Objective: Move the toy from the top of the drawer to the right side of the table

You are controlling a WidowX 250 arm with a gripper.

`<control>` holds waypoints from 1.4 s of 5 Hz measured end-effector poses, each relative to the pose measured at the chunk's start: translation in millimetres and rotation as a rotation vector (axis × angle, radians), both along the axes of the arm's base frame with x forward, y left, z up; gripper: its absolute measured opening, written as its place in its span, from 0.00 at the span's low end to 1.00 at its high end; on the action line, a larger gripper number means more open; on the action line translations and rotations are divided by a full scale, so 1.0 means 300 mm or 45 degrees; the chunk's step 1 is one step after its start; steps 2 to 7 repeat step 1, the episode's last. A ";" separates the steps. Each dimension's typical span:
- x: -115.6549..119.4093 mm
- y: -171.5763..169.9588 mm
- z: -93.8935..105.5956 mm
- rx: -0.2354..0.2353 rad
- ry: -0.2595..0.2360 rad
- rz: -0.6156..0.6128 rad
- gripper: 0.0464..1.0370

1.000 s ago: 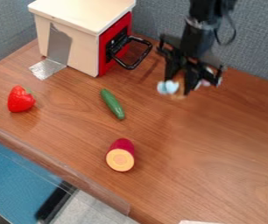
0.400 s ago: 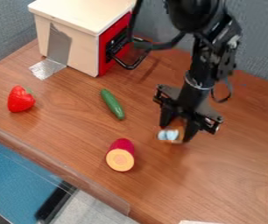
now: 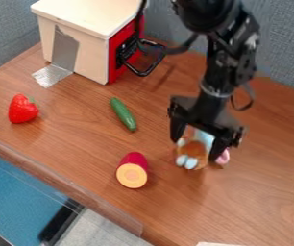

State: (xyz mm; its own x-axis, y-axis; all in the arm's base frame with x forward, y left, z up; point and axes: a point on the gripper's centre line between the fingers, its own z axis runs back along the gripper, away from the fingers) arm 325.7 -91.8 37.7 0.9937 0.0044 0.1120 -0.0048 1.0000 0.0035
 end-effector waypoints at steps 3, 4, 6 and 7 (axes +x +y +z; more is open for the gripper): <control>-0.010 -0.006 0.099 -0.068 -0.072 -0.030 0.96; -0.010 -0.006 0.099 -0.068 -0.072 -0.030 0.96; -0.010 -0.006 0.099 -0.068 -0.072 -0.030 0.96; -0.010 -0.006 0.099 -0.068 -0.072 -0.030 0.96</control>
